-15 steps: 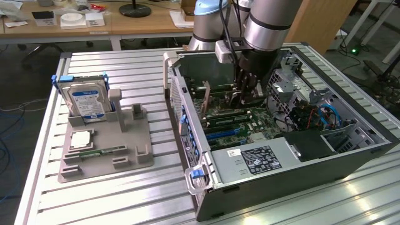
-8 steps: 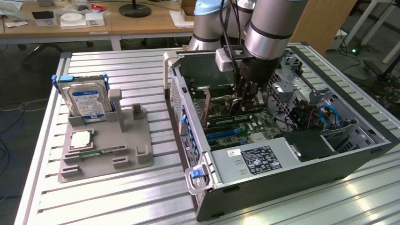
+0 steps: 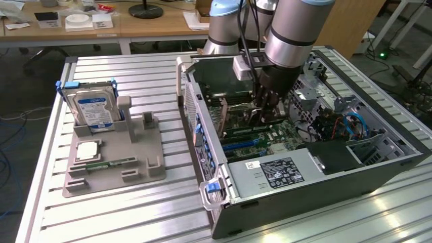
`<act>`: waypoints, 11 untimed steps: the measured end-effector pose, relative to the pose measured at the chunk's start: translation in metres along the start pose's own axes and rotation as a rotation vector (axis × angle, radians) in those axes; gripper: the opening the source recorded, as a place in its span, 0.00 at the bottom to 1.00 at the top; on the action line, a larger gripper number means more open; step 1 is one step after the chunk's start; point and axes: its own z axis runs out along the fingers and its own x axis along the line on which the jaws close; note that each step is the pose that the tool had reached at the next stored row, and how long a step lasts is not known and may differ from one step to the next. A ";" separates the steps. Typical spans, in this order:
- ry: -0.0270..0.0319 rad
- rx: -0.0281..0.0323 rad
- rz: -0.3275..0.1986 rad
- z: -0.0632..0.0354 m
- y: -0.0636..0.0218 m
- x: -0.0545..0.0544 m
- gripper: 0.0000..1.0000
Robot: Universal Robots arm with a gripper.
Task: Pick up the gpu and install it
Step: 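Insert the gpu into the slot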
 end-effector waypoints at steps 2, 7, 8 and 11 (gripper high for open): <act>-0.0001 0.0000 0.000 0.0016 0.0006 0.000 0.28; 0.0002 -0.0002 0.000 0.0042 0.0008 0.000 0.28; 0.0002 -0.0001 0.000 0.0042 0.0008 0.000 0.28; 0.0000 -0.0001 0.000 0.0044 0.0008 0.000 0.28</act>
